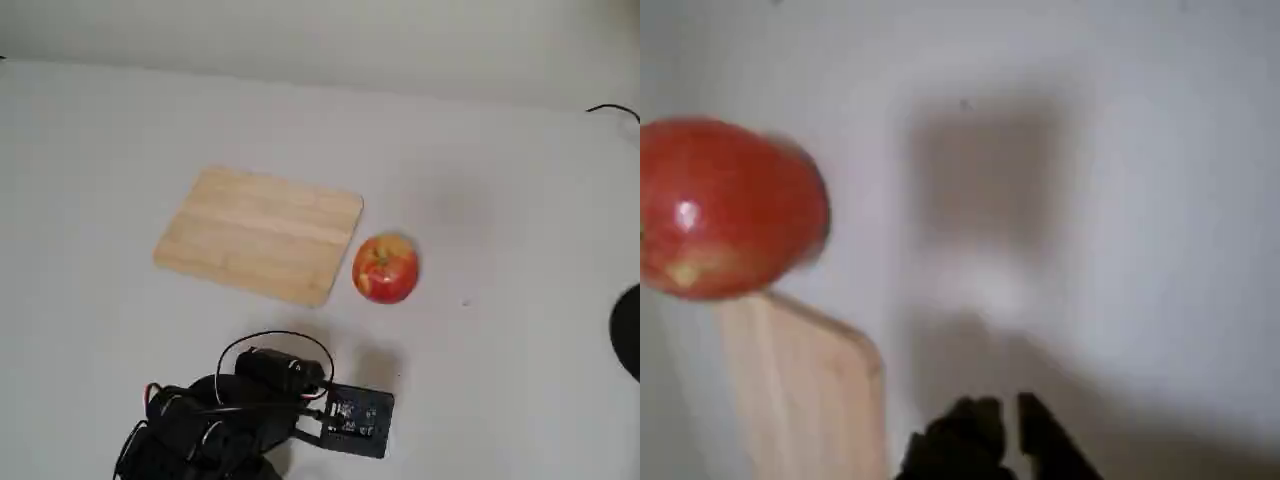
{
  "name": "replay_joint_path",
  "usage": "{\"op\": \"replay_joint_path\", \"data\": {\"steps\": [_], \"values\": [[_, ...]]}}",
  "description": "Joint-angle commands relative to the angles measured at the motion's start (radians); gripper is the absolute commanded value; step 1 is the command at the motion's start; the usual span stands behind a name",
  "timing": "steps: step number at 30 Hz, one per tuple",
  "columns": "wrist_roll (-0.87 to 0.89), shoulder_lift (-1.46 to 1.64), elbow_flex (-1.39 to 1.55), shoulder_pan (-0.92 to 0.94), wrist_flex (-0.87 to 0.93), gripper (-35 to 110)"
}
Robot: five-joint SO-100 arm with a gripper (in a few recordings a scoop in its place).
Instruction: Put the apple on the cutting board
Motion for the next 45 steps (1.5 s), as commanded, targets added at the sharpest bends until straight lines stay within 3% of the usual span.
{"op": "replay_joint_path", "data": {"steps": [1,32,33,35,37,40,43,45], "values": [[-0.012,-0.006,-0.025,0.000,0.061,2],[-0.012,-0.006,-0.025,0.000,0.061,3],[-0.012,-0.006,-0.025,0.000,0.061,4],[-0.012,-0.006,-0.025,0.002,0.061,19],[-0.041,-0.006,-0.028,0.006,0.048,20],[-0.169,-0.006,-0.103,0.048,0.037,33],[-0.261,-0.006,-0.224,0.141,-0.020,34],[-0.350,-0.008,-0.302,0.138,-0.003,42]]}}
